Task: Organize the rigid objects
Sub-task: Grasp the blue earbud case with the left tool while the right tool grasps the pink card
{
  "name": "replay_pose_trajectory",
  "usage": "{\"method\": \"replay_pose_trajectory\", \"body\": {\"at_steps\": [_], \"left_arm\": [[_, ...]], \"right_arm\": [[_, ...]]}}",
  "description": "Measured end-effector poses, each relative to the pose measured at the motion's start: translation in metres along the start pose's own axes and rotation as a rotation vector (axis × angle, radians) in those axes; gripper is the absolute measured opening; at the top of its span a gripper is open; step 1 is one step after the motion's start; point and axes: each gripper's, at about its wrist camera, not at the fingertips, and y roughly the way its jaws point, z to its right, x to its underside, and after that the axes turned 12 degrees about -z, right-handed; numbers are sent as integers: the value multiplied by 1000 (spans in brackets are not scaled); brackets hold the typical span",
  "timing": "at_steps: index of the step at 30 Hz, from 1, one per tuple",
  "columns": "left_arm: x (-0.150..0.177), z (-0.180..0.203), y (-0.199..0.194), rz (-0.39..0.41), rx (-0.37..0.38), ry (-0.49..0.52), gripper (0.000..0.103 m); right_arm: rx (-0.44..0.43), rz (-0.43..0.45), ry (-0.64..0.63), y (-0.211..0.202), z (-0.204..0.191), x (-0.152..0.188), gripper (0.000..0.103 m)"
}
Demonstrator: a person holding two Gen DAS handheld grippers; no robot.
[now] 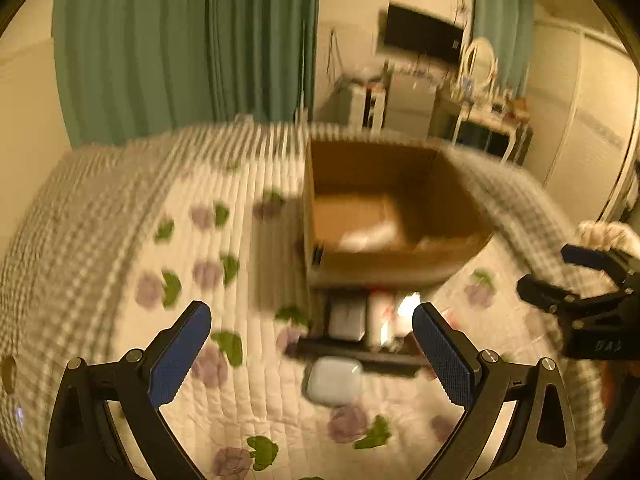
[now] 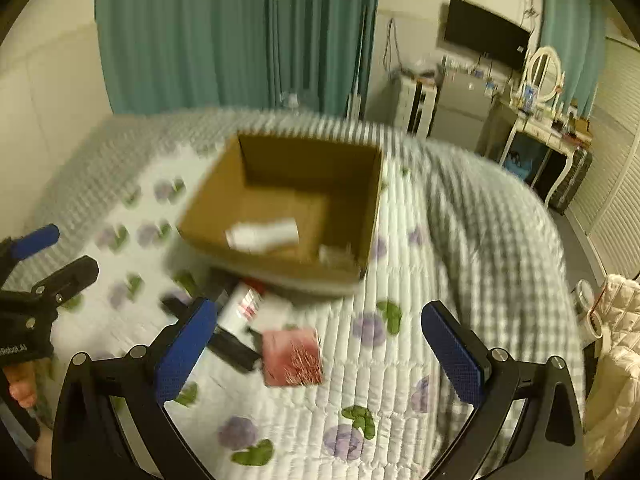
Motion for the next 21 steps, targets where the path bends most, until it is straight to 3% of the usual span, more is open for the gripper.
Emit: {"method": "replay_pose_trajectory", "body": {"at_steps": [5, 9, 13, 16, 17, 18, 21], "left_arm": [[30, 2, 64, -146, -16, 30, 103], [39, 10, 94, -224, -36, 67, 100], [41, 18, 109, -288, -38, 104, 88], [41, 23, 109, -290, -18, 137, 70], [42, 24, 108, -287, -11, 142, 57], [44, 25, 106, -291, 26, 153, 51], [47, 29, 99, -273, -2, 163, 51]], "right_arm": [[-13, -112, -5, 72, 4, 15, 103], [-14, -189, -30, 112, 4, 26, 103], [-8, -211, -79, 126, 3, 32, 103], [-7, -226, -104, 131, 2, 39, 103], [-3, -227, -110, 132, 1, 41, 103], [-2, -228, -114, 134, 0, 43, 103], [-2, -242, -134, 139, -5, 49, 103]]}}
